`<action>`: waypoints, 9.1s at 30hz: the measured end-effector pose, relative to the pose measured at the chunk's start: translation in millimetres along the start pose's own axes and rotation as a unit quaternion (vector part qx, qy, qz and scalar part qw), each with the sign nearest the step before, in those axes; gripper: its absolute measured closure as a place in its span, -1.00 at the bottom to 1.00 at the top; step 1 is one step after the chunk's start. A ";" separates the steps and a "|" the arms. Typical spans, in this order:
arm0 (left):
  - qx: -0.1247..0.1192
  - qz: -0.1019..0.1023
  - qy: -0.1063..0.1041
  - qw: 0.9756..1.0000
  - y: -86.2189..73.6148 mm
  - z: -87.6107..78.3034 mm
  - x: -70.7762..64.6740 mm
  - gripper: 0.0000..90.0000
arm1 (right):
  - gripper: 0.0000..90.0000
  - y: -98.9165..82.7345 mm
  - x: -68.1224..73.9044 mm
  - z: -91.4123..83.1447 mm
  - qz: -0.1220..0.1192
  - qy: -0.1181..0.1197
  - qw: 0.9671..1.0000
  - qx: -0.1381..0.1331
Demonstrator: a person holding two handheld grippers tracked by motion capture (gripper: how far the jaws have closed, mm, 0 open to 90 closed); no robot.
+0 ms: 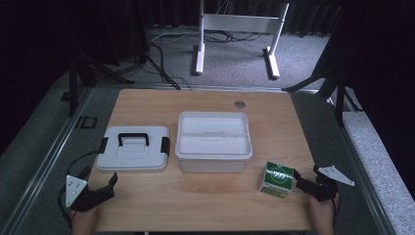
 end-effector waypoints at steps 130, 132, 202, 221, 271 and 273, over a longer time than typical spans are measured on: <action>0.002 0.016 -0.027 1.000 0.1 1.0 -6.7 -0.95 | 0.28 169.0 260.3 70.1 -0.473 0.322 0.791 0.216; 0.003 0.016 -0.027 1.000 0.1 1.1 -6.6 -0.95 | 0.40 167.2 262.2 72.1 -0.482 0.325 0.783 0.221; 0.005 0.012 -0.027 1.000 -0.1 1.7 -6.2 -0.95 | 0.98 166.0 301.0 0.5 -0.545 0.359 0.722 0.227; 0.007 0.014 -0.026 1.000 -0.4 1.4 -6.2 -0.95 | 0.98 59.1 339.7 -68.3 -0.563 0.429 0.660 0.251; 0.005 0.012 -0.032 0.999 -0.2 1.3 -6.6 -0.95 | 0.54 -8.3 341.7 0.0 -0.509 0.410 0.696 0.298; 0.005 0.011 -0.031 0.999 -0.2 1.5 -6.5 -0.95 | 0.50 -1.4 336.3 -2.0 -0.506 0.406 0.703 0.293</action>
Point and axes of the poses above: each handheld gripper's, and its own axes: z roughly forward along the jaws, y roughly out of its top, x roughly to its left, the point moved 9 cm from there along z, roughly forward along the jaws, and after that the axes turned 2 degrees about z, right-handed, at the moved point
